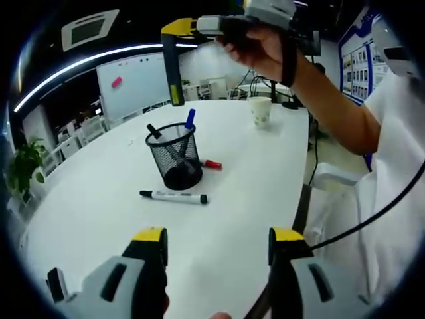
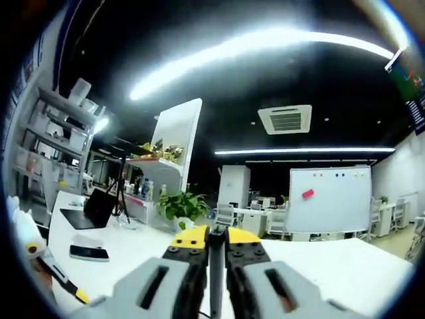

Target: Place the scattered laser pointers and whiteboard markers into the pen holder and stack the scattered paper cups together

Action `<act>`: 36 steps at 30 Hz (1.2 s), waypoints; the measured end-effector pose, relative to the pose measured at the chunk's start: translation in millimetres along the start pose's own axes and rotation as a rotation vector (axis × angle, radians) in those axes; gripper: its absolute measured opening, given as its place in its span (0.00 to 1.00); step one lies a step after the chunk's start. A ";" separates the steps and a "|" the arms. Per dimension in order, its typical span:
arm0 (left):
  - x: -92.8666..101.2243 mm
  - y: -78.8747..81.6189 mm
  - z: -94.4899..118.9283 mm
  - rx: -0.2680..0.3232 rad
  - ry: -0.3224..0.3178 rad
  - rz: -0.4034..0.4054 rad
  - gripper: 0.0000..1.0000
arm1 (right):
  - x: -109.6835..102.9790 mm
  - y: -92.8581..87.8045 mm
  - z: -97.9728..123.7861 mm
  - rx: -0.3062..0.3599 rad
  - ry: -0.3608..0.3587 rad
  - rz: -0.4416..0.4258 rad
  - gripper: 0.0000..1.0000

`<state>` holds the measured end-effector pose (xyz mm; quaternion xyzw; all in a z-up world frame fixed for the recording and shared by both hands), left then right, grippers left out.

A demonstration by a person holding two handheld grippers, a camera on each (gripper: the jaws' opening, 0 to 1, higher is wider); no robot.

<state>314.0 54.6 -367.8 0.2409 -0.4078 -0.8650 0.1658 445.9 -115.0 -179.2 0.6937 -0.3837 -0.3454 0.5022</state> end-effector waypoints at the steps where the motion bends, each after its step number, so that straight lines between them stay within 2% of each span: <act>1: 0.1 0.1 0.1 0.001 0.000 0.000 0.62 | -0.8 -2.2 -0.1 -0.002 0.002 0.000 0.10; 7: 0.2 -1.6 1.8 -0.002 0.003 0.003 0.62 | -2.3 -16.0 -1.9 -0.038 0.008 -0.014 0.10; 14: 0.4 -3.0 1.4 -0.006 0.001 0.004 0.62 | -1.5 -22.4 -1.9 -0.056 0.014 -0.023 0.10; 19: 1.9 -2.7 1.1 -0.003 -0.003 0.005 0.62 | -1.3 -33.8 -2.8 -0.085 0.022 -0.056 0.10; 36: 2.4 -5.5 1.3 -0.009 -0.003 0.011 0.62 | 0.7 -51.1 -2.5 -0.138 0.022 -0.090 0.10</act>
Point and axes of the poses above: the point that each gripper's makers call its tool centre point, and the gripper's own axes: z roughly backward along the fingers, x roughly to its right, y roughly out of its top, the point moved 5 cm from there along z, roughly backward along the fingers, and after that the axes turned 13 degrees about -z, right-handed, at the moved point
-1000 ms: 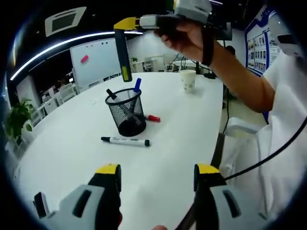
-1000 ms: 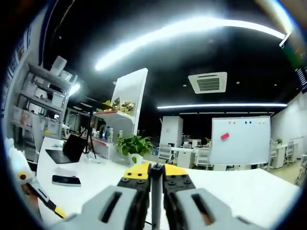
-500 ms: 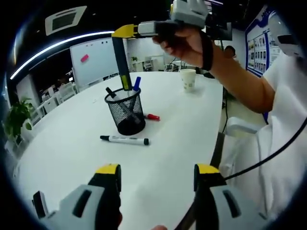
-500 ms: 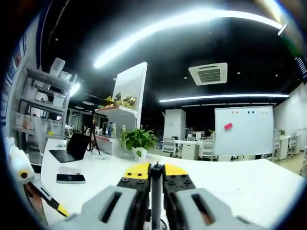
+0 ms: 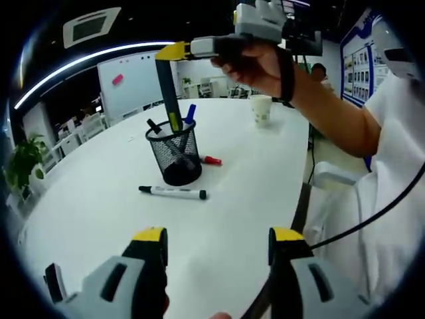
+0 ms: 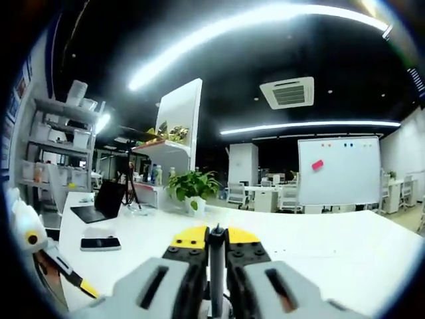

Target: Place the scattered laser pointers and whiteboard markers into the pen holder and stack the scattered paper cups together

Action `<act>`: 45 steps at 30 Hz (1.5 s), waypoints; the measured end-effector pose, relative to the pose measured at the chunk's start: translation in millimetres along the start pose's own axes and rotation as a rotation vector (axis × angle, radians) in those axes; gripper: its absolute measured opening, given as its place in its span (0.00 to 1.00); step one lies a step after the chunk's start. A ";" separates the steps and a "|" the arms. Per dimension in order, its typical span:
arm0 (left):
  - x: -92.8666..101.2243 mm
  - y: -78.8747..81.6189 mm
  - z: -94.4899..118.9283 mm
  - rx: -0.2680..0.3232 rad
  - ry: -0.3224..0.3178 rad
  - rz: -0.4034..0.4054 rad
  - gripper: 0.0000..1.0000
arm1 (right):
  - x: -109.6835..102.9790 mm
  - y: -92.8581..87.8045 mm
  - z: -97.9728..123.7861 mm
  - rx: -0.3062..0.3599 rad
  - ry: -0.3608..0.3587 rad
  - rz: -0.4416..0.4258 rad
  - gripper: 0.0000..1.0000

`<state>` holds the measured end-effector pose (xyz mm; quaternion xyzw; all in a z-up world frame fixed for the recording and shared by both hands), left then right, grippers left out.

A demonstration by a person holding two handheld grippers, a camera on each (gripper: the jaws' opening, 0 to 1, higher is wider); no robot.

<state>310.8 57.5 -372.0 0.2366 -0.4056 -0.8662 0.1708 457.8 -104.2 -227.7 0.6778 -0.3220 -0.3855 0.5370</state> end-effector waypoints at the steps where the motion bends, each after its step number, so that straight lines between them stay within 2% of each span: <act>1: -0.2 0.0 0.1 0.000 0.000 0.000 0.62 | 0.4 -1.1 -0.4 -0.003 0.000 -0.001 0.10; 37: -0.9 2.4 -1.2 -0.006 -0.008 -0.019 0.62 | 16.0 -30.8 -0.9 -0.115 -0.014 -0.035 0.10; 45: -2.2 3.8 -4.9 -0.002 -0.010 -0.022 0.62 | 18.1 -45.7 1.3 -0.156 -0.013 -0.047 0.10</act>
Point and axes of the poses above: the point that each gripper's makers call its tool centre point, and the gripper's own axes: z roughly backward along the fingers, x roughly to its right, y roughly out of its top, the point moved 5 cm from there along z, roughly backward along the fingers, and after that the axes turned 13 degrees about -z, right-handed, at the moved point
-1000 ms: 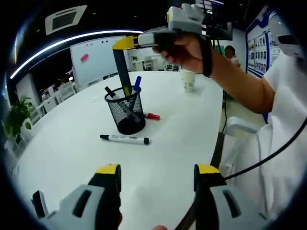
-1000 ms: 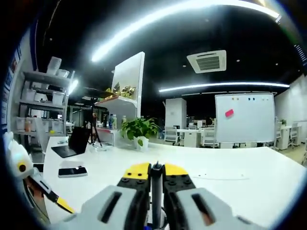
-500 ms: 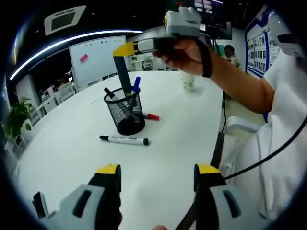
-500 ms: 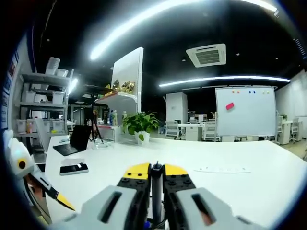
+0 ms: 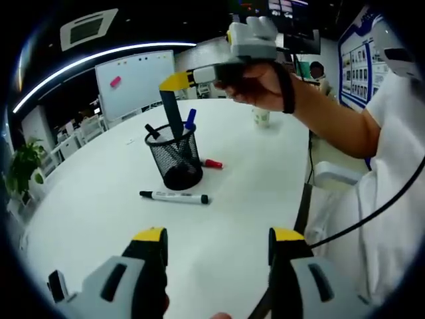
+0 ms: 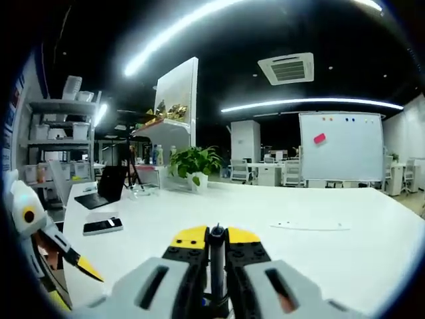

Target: Place the scattered laser pointers and whiteboard markers into the pen holder and stack the scattered paper cups together

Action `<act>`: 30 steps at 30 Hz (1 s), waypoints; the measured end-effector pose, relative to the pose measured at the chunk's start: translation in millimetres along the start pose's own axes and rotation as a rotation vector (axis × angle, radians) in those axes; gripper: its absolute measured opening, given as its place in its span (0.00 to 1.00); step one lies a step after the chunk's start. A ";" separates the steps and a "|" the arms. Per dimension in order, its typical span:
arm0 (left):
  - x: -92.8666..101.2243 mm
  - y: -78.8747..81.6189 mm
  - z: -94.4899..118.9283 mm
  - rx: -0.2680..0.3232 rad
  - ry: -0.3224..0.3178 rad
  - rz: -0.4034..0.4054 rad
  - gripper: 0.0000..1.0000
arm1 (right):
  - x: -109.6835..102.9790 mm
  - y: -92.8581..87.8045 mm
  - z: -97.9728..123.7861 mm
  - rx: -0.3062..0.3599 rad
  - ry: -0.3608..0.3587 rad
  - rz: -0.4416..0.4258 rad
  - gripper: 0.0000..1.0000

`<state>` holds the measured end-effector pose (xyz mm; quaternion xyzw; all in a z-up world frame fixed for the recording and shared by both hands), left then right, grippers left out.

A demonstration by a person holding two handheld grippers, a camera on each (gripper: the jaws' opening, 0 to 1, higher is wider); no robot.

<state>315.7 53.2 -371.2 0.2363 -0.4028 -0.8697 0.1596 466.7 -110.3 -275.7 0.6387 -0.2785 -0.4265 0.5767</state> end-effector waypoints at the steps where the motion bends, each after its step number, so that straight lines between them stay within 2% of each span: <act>1: 0.5 -0.2 -0.5 0.000 -0.002 -0.001 0.62 | 0.1 -2.1 -0.2 -0.009 0.001 -0.003 0.10; 16: -0.2 -0.6 0.5 -0.006 -0.004 0.009 0.62 | -0.2 -14.3 -2.1 -0.063 0.021 0.000 0.10; 30: 1.0 1.1 -1.6 -0.002 -0.005 0.008 0.62 | -3.4 -14.0 0.7 -0.056 0.032 0.030 0.11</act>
Point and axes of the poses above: the point that each gripper's makers call its tool centre point, and the gripper's own axes: z roughly backward along the fingers, x roughly to its right, y roughly out of its top, the point moved 5 cm from there along z, roughly backward along the fingers, and after that the axes turned 13 degrees about -z, right-handed, at the moved point
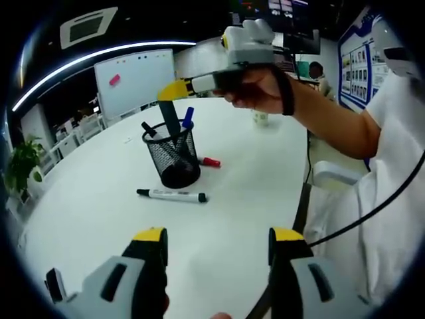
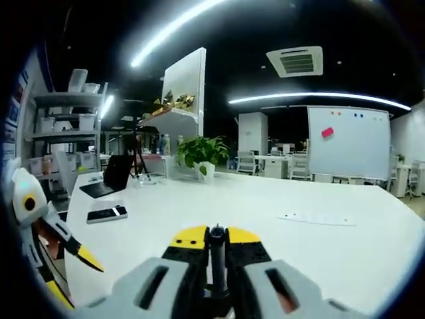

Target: Place the scattered laser pointers and whiteboard markers into the pen holder and stack the scattered paper cups together

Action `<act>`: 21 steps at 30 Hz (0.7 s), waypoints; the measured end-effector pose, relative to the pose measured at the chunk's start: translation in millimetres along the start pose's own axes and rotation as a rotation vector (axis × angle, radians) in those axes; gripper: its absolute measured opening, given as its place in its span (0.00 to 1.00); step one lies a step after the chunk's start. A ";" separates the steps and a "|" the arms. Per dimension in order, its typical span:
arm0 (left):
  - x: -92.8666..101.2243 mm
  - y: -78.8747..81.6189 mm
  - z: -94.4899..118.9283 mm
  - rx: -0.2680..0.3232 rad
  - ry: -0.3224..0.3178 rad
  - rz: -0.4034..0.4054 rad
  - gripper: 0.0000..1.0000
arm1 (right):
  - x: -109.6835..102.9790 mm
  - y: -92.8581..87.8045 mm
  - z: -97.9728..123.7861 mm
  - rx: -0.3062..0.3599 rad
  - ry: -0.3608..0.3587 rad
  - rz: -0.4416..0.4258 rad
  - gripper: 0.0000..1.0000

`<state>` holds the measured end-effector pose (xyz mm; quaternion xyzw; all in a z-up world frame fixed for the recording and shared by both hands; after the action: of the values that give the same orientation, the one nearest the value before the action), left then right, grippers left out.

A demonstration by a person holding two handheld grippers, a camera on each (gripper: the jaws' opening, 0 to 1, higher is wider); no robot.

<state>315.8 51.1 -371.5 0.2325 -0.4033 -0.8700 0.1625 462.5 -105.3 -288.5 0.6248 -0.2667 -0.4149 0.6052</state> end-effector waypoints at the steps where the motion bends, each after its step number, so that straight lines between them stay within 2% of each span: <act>1: 0.0 -0.5 -0.5 0.000 0.000 0.000 0.62 | 0.4 0.6 0.2 0.003 0.000 0.008 0.12; 5: 1.1 -1.4 -1.0 -0.002 -0.003 -0.001 0.62 | 1.1 -0.1 0.4 -0.001 0.002 0.037 0.20; 21: 1.7 0.1 -2.5 0.006 -0.006 0.000 0.62 | 3.4 3.7 3.6 0.015 -0.006 0.047 0.26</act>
<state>315.8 48.6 -373.3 0.2304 -0.4063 -0.8695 0.1608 461.9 -110.5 -285.3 0.6217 -0.2864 -0.4004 0.6093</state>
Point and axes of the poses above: the point that each gripper's makers call its tool centre point, and the gripper's own axes: z roughly backward along the fingers, x roughly to its right, y roughly out of its top, the point moved 5 cm from there along z, roughly backward along the fingers, and after that the axes turned 13 degrees about -z, right-handed, at the moved point
